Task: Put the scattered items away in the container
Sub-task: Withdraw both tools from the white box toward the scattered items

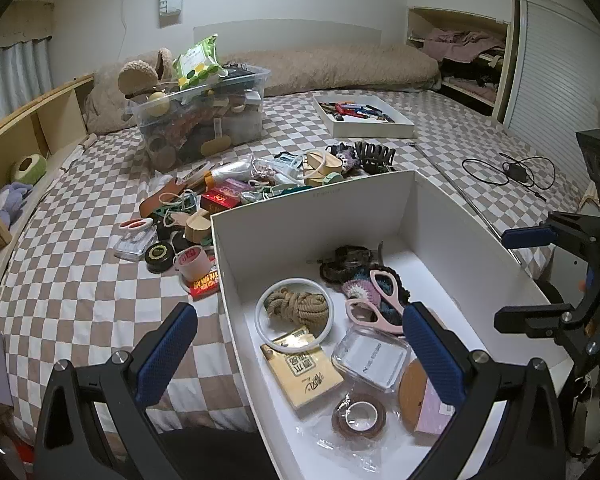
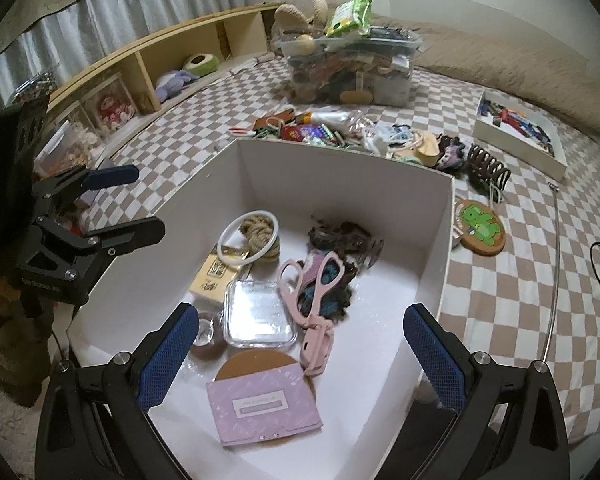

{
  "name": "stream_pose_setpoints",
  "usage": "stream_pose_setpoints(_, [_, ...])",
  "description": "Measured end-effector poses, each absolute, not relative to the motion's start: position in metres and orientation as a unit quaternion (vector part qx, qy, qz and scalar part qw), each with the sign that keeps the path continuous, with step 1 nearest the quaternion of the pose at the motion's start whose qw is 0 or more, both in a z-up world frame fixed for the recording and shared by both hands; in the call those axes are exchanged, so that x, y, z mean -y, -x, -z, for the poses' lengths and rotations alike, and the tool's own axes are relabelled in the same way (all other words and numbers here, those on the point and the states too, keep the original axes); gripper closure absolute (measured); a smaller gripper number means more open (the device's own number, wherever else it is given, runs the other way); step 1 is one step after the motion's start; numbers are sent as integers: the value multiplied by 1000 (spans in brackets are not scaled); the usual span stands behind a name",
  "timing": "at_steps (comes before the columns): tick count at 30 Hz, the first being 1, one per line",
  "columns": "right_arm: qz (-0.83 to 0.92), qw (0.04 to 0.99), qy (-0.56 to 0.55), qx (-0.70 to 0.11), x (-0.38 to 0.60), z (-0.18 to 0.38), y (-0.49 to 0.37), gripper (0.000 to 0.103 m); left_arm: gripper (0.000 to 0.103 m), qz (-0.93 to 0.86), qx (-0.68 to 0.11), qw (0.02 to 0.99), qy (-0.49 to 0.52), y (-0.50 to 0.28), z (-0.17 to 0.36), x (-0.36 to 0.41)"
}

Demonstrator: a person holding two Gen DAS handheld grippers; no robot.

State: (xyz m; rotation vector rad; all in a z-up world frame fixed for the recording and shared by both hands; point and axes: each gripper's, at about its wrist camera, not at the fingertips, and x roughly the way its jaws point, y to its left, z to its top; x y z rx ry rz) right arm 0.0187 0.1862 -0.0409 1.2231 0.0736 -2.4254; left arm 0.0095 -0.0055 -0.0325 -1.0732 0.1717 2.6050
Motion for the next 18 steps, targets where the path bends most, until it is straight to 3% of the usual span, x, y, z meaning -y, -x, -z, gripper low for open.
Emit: stream_pose_setpoints(18, [886, 203, -417, -7, -190, 36, -5, 1, 0, -918, -50, 155, 362, 3, 26, 6])
